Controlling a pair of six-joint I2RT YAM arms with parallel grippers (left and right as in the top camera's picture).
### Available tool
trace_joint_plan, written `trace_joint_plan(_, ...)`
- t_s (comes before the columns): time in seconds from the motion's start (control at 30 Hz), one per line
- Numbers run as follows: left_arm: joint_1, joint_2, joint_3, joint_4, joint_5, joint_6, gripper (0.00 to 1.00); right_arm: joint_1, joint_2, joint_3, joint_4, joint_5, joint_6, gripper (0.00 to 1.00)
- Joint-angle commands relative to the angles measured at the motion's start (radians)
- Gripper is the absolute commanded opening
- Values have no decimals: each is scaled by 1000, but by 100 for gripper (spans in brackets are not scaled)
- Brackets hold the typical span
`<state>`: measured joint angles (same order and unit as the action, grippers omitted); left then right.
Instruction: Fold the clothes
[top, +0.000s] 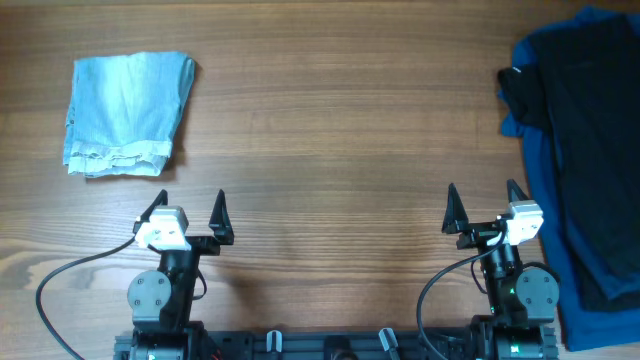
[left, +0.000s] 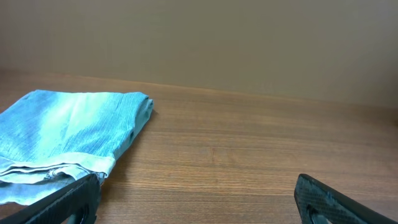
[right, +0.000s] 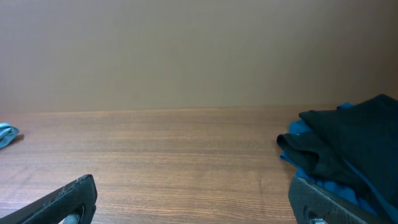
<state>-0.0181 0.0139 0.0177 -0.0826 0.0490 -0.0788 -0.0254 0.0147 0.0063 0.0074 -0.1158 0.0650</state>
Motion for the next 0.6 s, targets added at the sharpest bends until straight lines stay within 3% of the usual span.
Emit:
trace_joint_plan(0.0,-4,-7,-7,-1,-17,23,100,-6,-3,-1,2,-16,-9,100)
trace_joint_plan(0.3,-4,-7,-7,-1,-17,23,100,-6,-3,-1,2,-16,171,100)
trace_joint_plan(0.57,-4,-7,-7,-1,-17,23,100,-6,-3,-1,2,-16,204,100)
